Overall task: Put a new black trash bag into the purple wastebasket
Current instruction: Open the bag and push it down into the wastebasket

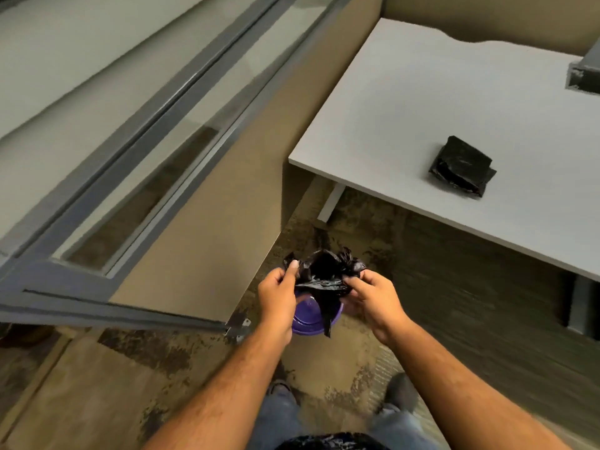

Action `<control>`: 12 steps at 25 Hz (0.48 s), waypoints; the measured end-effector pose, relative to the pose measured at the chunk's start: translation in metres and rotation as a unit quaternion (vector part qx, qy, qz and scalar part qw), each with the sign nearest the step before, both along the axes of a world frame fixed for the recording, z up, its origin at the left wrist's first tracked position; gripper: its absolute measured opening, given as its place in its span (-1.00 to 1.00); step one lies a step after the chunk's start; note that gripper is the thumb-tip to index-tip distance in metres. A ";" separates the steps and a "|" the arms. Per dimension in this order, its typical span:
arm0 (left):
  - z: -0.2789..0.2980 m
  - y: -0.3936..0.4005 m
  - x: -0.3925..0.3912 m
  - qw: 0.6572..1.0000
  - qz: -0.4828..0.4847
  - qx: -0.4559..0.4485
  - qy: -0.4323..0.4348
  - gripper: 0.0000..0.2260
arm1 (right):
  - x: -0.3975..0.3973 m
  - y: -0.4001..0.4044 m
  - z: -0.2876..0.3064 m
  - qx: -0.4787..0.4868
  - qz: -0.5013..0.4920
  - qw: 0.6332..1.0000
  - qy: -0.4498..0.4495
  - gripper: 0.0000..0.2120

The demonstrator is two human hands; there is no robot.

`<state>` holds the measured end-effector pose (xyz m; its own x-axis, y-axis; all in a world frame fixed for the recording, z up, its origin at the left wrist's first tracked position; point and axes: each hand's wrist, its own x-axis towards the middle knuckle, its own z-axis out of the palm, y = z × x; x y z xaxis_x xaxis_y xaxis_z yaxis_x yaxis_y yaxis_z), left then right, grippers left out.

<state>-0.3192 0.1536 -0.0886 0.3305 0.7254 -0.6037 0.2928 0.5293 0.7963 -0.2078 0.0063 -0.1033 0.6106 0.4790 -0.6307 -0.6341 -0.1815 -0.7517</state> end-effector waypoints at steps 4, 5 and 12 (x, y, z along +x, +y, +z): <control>-0.030 0.051 -0.009 0.995 0.027 -0.087 -0.049 -0.87 | -0.008 0.029 -0.027 -0.017 -0.124 0.992 0.021 -0.91; -0.034 0.057 -0.009 0.991 0.038 -0.107 -0.067 -0.89 | -0.010 0.033 -0.033 -0.016 -0.135 0.991 0.021 -0.91; -0.154 0.074 -0.012 0.991 -0.126 0.051 -0.014 -0.83 | -0.006 0.052 -0.145 -0.050 -0.078 0.996 -0.017 -0.37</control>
